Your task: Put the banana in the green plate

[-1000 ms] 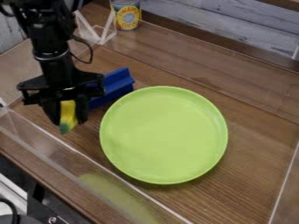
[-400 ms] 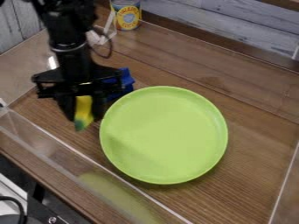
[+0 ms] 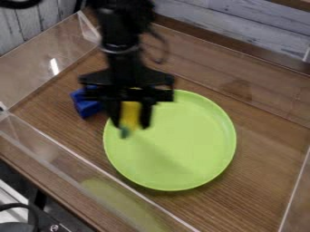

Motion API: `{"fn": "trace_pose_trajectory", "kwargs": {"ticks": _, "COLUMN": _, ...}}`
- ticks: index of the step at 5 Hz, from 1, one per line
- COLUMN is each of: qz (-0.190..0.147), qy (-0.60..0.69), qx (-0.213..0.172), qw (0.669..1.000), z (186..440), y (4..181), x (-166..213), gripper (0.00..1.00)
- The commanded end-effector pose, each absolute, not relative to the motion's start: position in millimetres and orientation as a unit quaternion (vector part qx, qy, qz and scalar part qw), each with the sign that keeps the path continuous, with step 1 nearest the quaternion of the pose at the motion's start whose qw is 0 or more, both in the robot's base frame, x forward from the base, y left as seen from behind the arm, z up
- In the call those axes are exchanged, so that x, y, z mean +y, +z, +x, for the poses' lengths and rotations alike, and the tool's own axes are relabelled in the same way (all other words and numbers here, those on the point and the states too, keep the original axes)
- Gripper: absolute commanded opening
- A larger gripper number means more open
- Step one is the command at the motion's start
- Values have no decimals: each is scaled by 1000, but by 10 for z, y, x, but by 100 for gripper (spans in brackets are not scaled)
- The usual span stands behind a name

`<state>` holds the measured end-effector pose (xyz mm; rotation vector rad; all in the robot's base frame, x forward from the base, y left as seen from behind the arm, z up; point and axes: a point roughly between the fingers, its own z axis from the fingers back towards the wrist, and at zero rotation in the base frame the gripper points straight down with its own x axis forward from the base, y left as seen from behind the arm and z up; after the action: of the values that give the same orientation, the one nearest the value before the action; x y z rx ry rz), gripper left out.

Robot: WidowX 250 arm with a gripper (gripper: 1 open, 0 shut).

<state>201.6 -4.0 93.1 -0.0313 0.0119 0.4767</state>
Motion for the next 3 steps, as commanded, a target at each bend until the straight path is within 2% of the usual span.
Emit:
{"fn": "trace_pose_trajectory", "kwargs": {"ticks": 1, "qz": -23, "qy": 210, "qx": -13, "qw": 977, "z": 2154, "y": 941, "x": -312, "gripper": 0}}
{"fn": "trace_pose_trajectory", "kwargs": {"ticks": 2, "qz": -26, "qy": 203, "qx": -15, "qw": 979, "z": 2215, "y": 875, "x": -515, "gripper": 0}}
{"fn": "trace_pose_trajectory", "kwargs": {"ticks": 3, "qz": -31, "qy": 198, "qx": -14, "qw": 980, "z": 2263, "y": 821, "x": -562, "gripper": 100}}
